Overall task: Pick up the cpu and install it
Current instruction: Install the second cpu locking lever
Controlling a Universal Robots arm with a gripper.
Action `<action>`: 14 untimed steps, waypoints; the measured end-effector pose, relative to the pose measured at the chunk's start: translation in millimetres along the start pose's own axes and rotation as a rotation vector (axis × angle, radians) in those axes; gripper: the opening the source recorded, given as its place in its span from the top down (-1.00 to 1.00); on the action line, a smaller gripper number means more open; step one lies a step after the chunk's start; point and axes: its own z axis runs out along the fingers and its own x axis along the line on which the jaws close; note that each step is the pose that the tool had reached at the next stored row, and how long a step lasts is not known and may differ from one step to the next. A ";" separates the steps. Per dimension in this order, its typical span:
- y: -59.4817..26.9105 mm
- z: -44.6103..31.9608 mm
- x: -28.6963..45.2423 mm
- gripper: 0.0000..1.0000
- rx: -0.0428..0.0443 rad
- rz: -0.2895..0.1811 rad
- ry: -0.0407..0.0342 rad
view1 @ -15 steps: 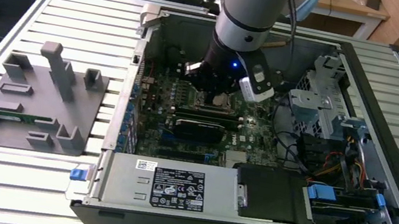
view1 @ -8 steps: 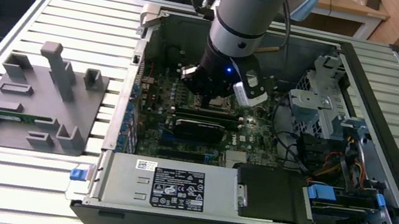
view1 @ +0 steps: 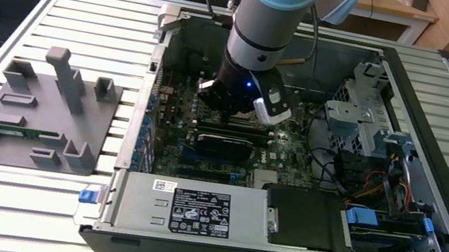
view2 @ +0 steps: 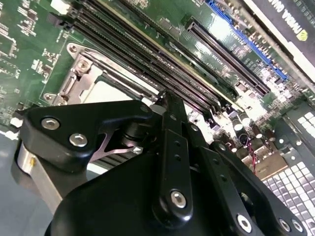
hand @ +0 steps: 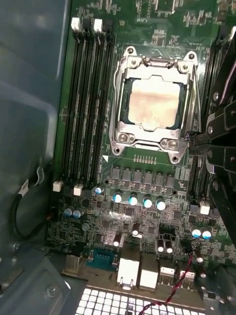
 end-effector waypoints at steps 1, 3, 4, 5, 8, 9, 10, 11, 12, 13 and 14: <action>-0.1 1.2 0.4 0.79 -0.0020 0.000 -0.0004; -0.6 3.1 0.7 0.79 -0.0055 -0.001 -0.0007; -1.4 4.5 0.9 0.79 -0.0106 -0.001 -0.0013; -2.1 5.3 1.1 0.79 -0.0189 -0.002 -0.0023; -4.7 5.5 1.6 0.79 -0.0281 -0.002 -0.0035; -5.8 5.5 1.8 0.79 -0.0310 -0.003 -0.0038; -6.9 5.5 2.1 0.79 -0.0338 -0.003 -0.0041; -8.0 5.5 2.5 0.79 -0.0364 -0.003 -0.0044; -8.7 5.6 3.0 0.79 -0.0392 -0.003 -0.0047; -9.3 5.8 3.5 0.79 -0.0424 -0.003 -0.0051; -9.7 6.0 4.4 0.79 -0.0460 -0.004 -0.0055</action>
